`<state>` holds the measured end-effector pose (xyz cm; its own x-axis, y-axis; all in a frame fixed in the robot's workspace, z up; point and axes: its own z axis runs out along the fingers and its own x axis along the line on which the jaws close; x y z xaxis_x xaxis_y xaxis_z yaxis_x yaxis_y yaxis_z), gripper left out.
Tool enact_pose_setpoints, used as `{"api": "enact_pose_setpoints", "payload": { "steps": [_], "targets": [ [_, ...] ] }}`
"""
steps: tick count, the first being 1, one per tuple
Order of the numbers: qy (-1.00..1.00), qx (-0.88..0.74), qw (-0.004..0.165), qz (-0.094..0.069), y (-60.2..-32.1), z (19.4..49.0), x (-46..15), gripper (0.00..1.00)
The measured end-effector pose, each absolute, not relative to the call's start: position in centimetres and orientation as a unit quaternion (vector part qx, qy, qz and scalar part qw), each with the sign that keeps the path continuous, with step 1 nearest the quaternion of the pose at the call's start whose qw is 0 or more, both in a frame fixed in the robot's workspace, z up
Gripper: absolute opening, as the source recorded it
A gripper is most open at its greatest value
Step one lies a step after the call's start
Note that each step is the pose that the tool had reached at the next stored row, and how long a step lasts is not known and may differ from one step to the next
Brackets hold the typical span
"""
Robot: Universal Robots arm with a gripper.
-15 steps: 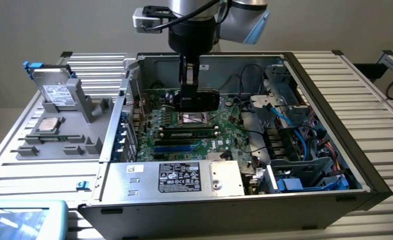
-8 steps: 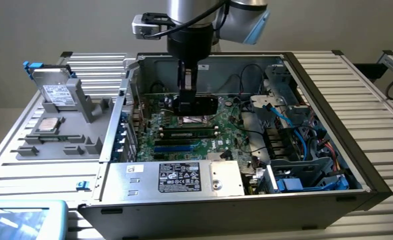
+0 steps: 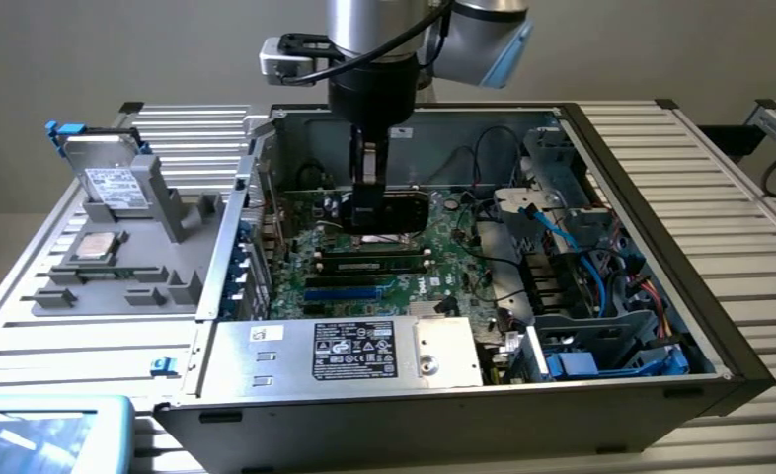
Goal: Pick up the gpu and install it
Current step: 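Insert the gpu into the slot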
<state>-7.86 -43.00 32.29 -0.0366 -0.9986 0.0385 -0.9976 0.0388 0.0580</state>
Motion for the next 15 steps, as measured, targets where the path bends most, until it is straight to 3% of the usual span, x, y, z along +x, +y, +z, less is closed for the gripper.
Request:
{"api": "enact_pose_setpoints", "payload": {
  "steps": [15],
  "targets": [
    [-0.72, 0.693, 0.033, -0.006, -43.9, 31.0, -8.8, 0.29]
  ]
}}
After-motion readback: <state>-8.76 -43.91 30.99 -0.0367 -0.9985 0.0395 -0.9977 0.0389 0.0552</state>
